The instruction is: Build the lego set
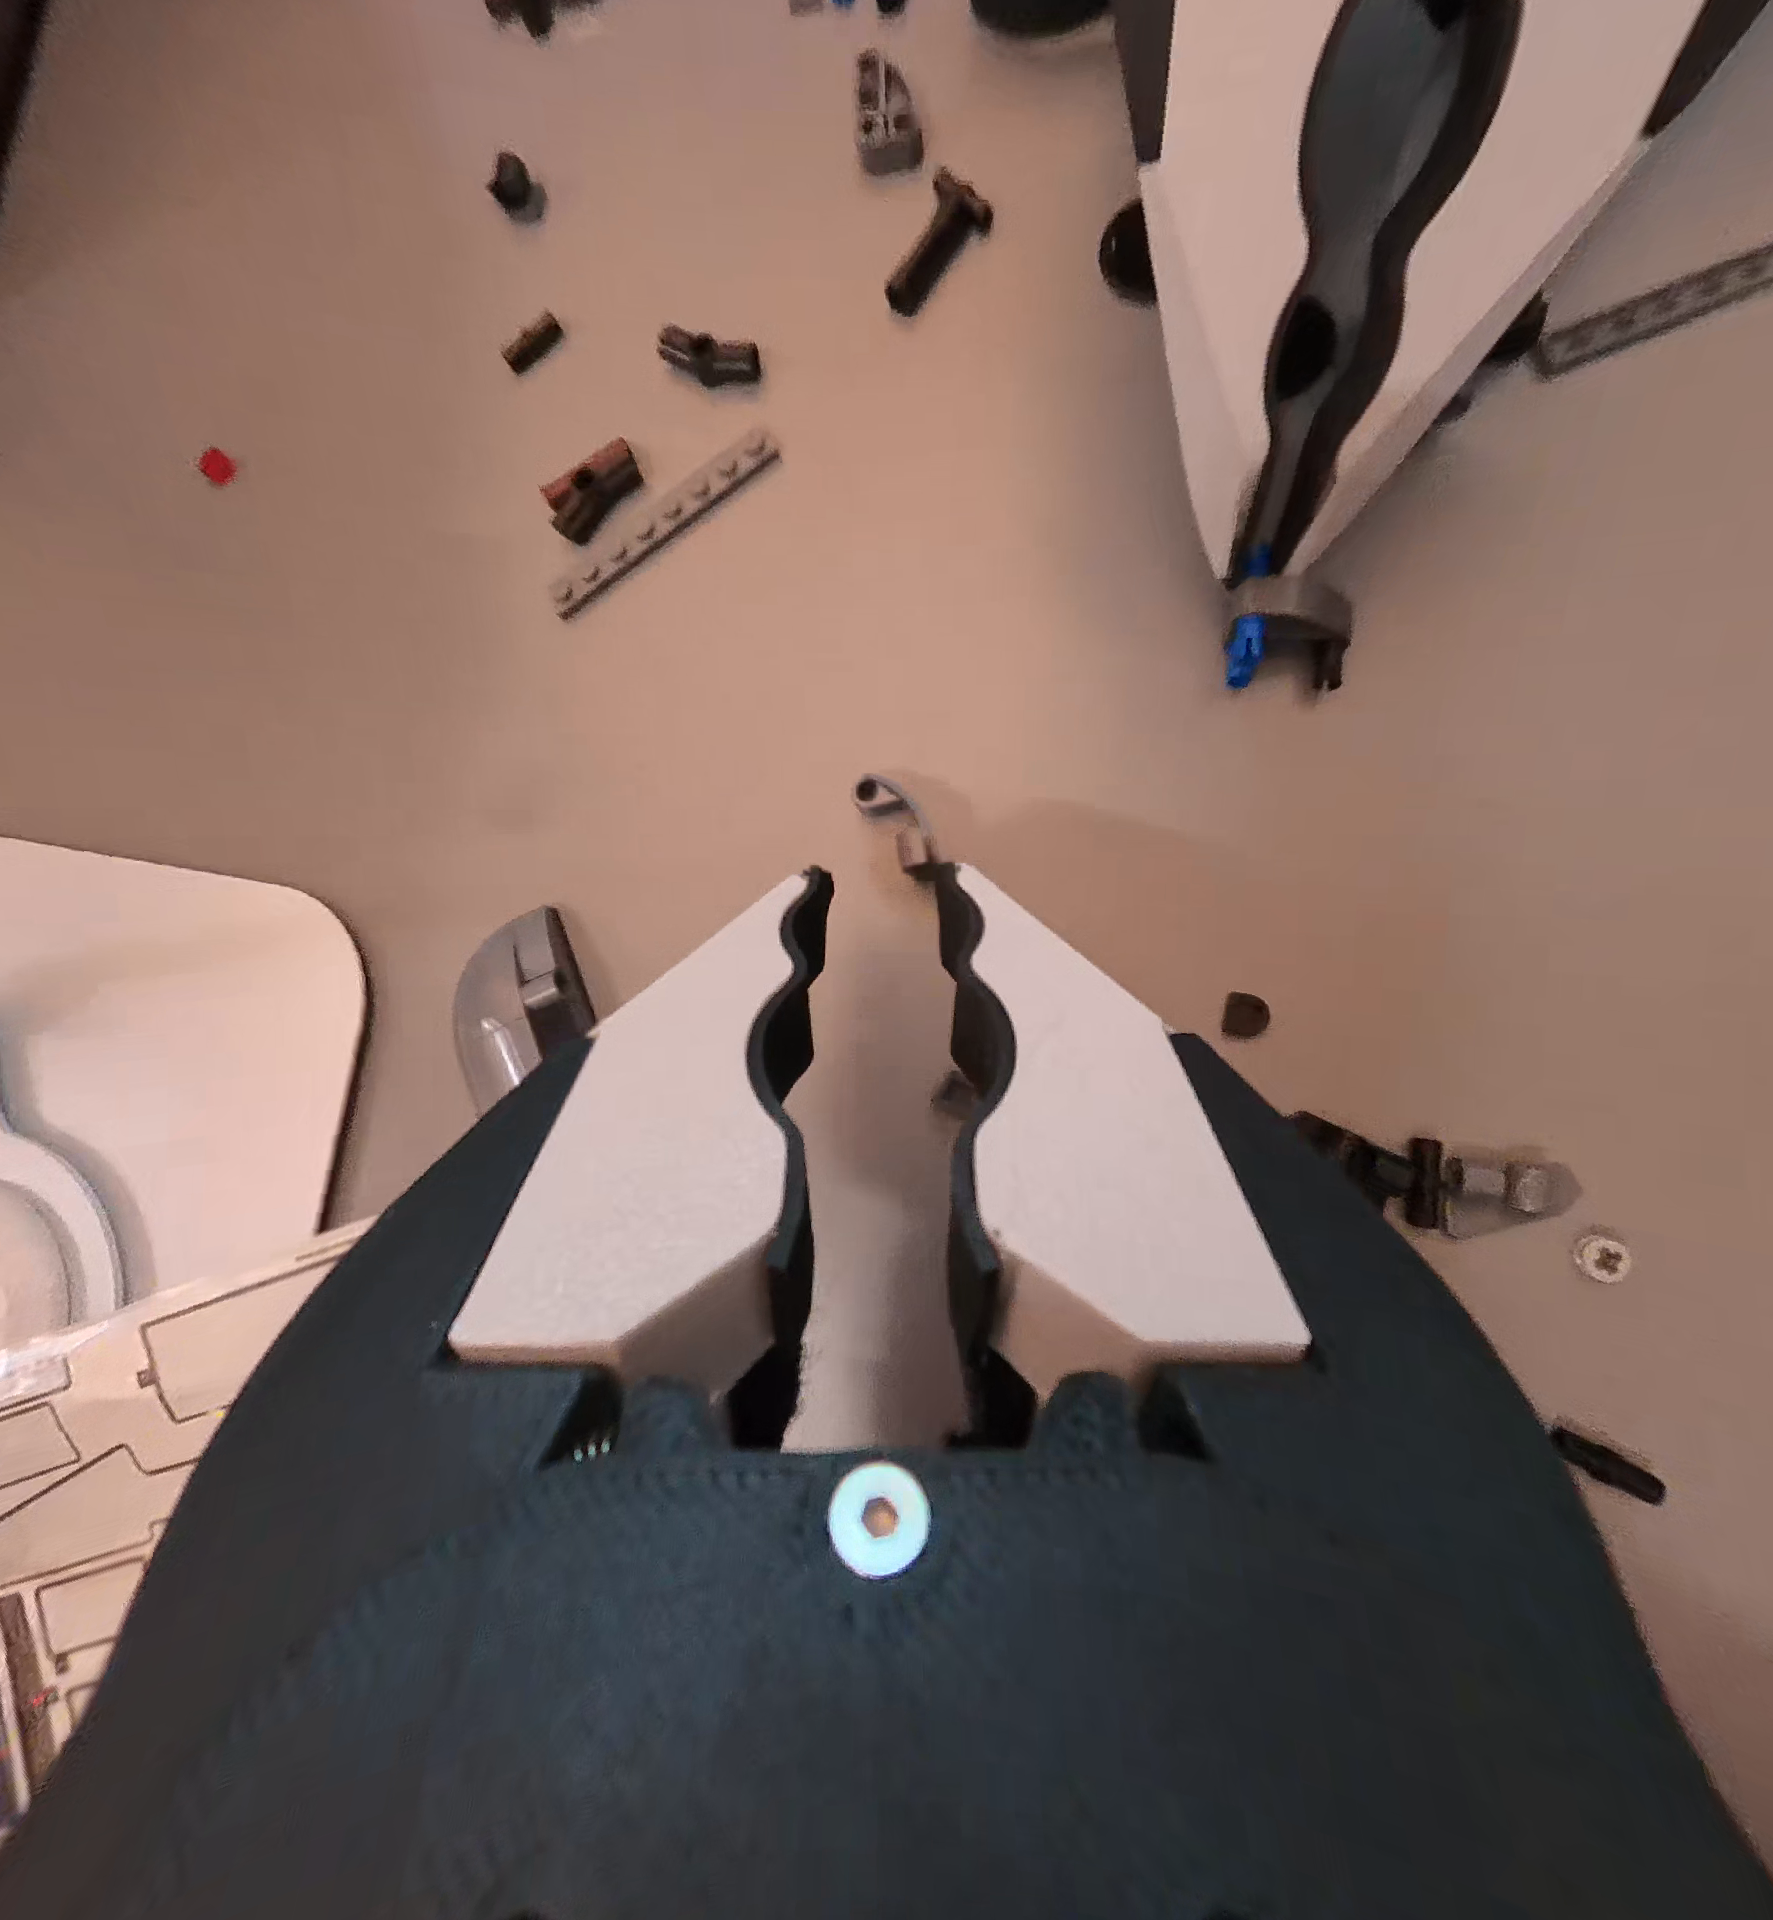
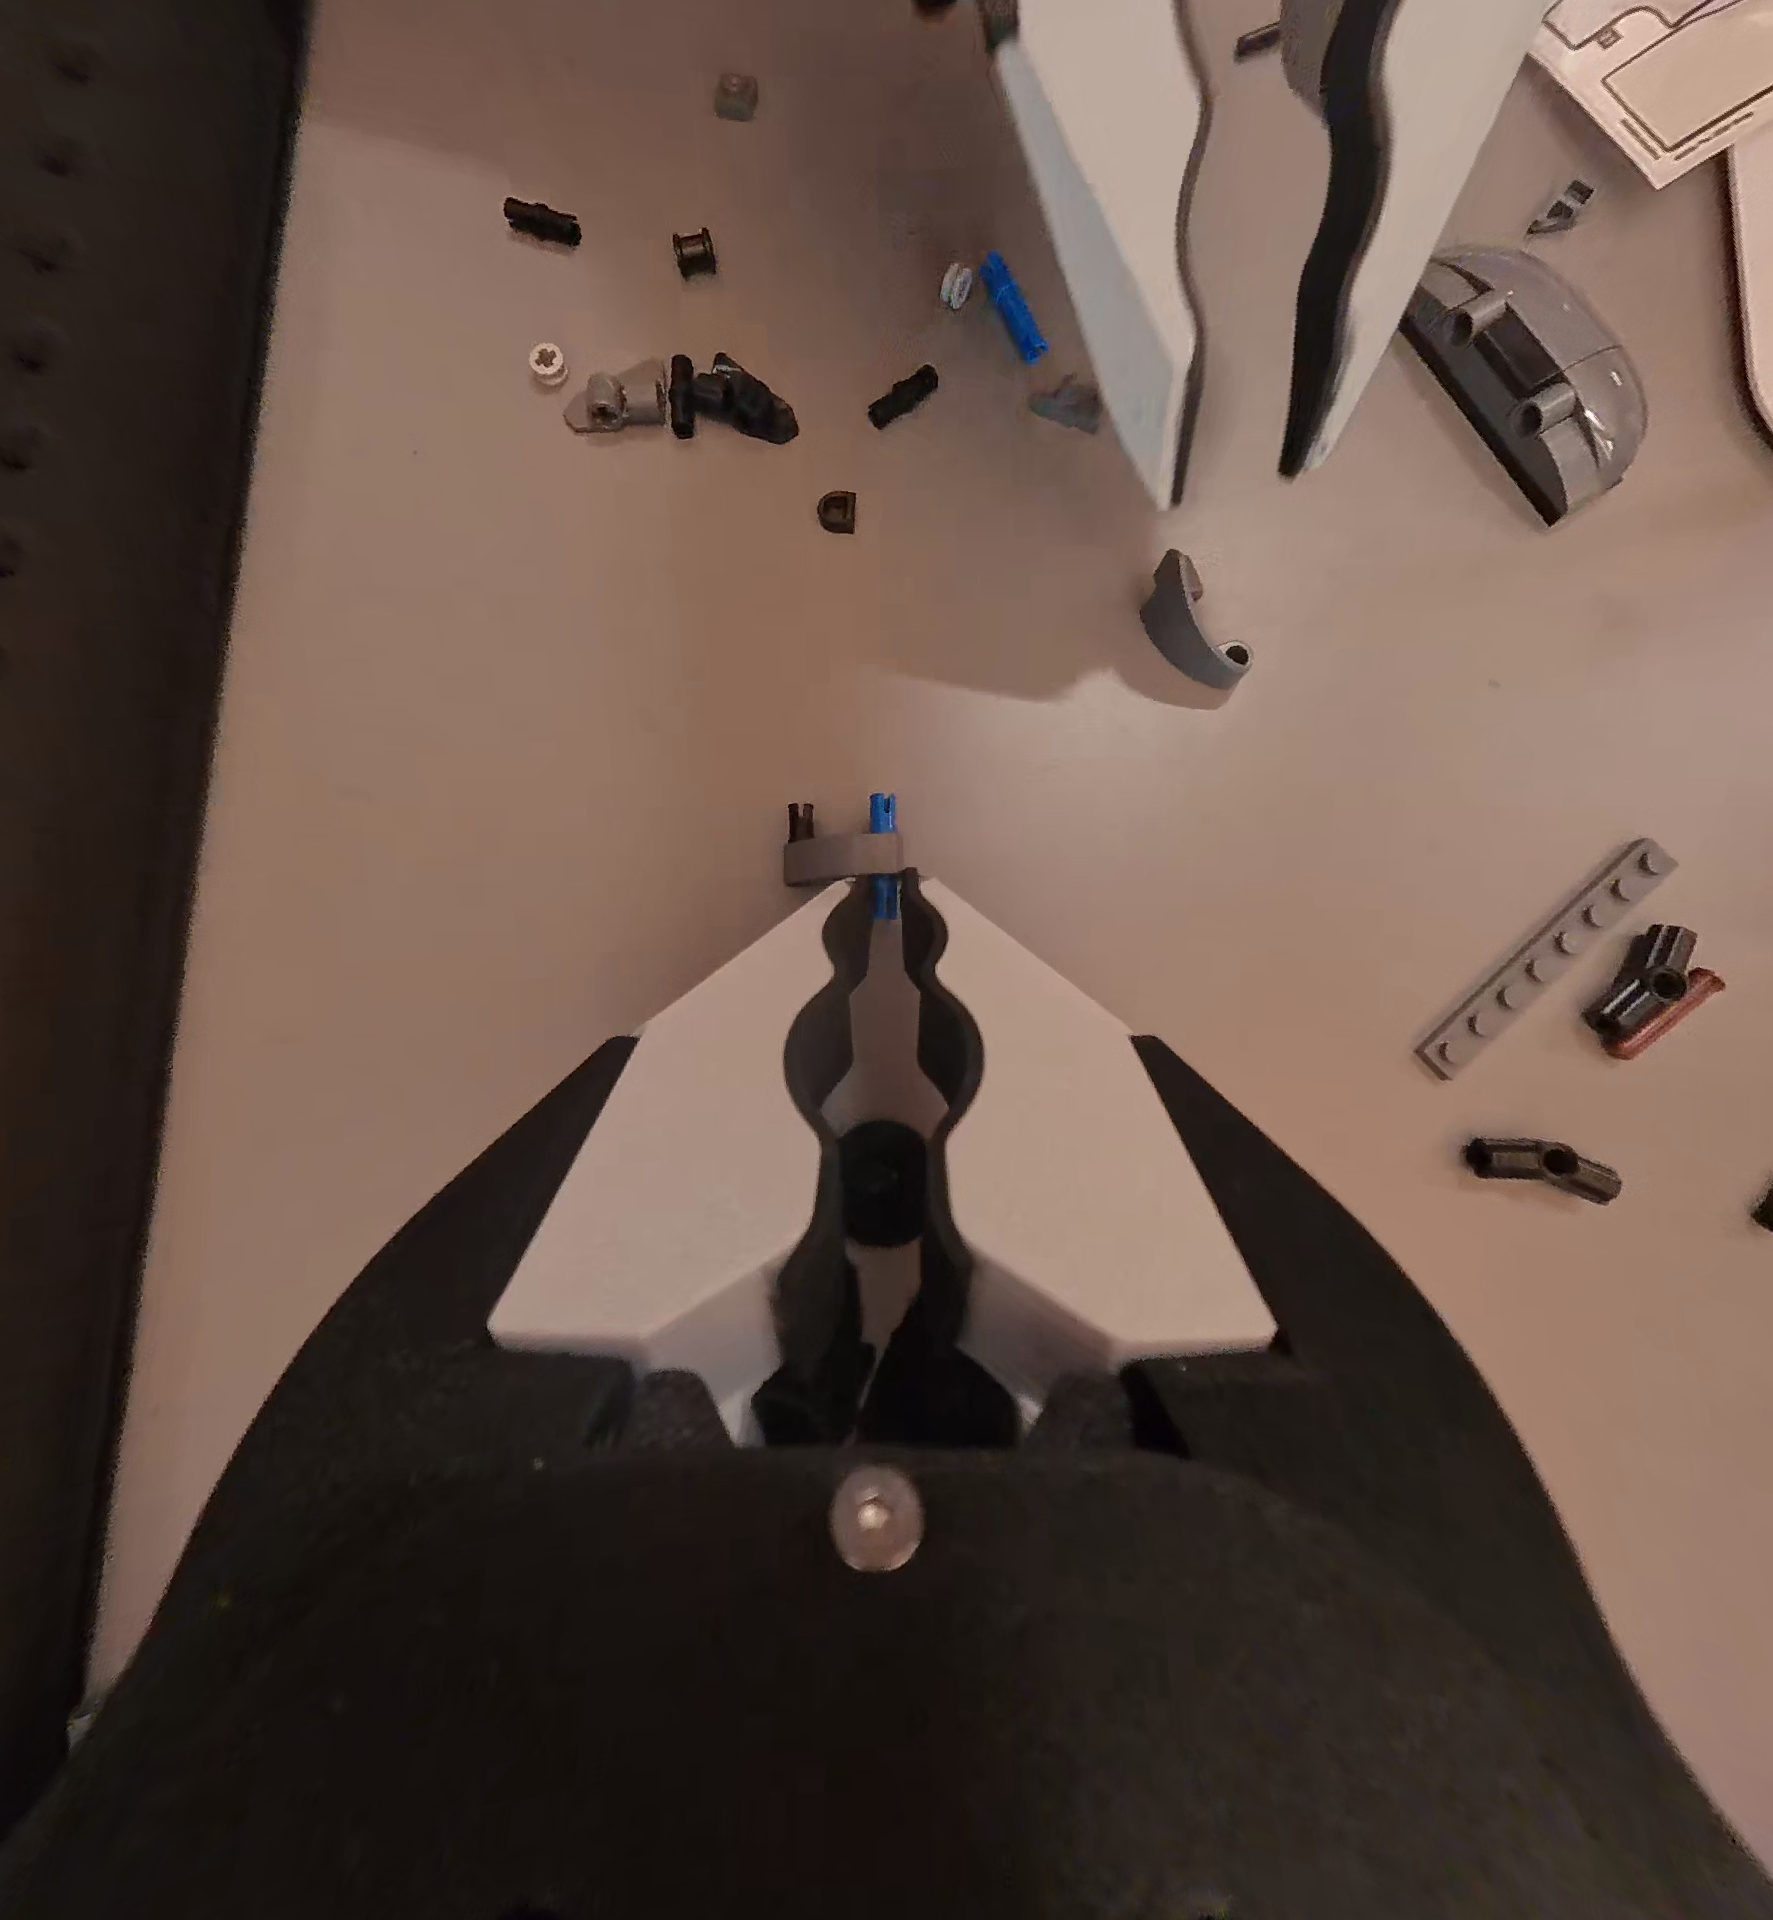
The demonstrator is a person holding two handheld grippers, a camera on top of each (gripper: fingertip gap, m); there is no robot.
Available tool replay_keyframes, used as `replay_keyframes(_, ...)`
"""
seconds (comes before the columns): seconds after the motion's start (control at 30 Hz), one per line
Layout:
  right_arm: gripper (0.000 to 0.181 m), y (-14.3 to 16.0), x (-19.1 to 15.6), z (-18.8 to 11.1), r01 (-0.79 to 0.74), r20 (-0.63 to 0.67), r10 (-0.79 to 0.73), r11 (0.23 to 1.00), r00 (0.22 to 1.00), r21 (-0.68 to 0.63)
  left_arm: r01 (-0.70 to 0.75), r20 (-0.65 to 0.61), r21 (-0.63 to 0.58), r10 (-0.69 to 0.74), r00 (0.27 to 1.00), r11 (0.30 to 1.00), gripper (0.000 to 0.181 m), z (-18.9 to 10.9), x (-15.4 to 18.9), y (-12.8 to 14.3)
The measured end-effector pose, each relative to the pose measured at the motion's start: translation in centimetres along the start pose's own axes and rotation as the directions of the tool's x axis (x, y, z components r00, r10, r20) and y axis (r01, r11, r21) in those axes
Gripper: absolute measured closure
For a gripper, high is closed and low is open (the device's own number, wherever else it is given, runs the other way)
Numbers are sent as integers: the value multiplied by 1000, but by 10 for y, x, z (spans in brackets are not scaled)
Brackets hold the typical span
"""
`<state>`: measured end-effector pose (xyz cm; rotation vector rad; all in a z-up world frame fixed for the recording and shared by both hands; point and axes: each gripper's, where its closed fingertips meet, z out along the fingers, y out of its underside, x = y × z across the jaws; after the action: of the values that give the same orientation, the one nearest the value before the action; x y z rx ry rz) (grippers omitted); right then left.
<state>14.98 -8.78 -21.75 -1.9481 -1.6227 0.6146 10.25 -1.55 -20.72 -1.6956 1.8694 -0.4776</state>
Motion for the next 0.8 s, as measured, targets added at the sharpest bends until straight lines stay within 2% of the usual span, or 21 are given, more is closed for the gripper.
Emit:
replay_keyframes(0.3, 178, -2, -3, 2, 11, 7, -11, 1000, 1000, 3, -10, -32, -33, 9, 999, 999, 176, 21, 11, 0)
replay_keyframes(0.6, 178, -3, -3, 3, 17, 5, -17, 1000, 1000, 2, -11, -61, -9, 11, 998, 1000, 176, 23, 20, -8)
replay_keyframes(0.8, 178, -2, -2, 2, 14, 1, -14, 1000, 1000, 0, 22, -135, 39, -17, 991, 999, 176, 20, 31, -18)
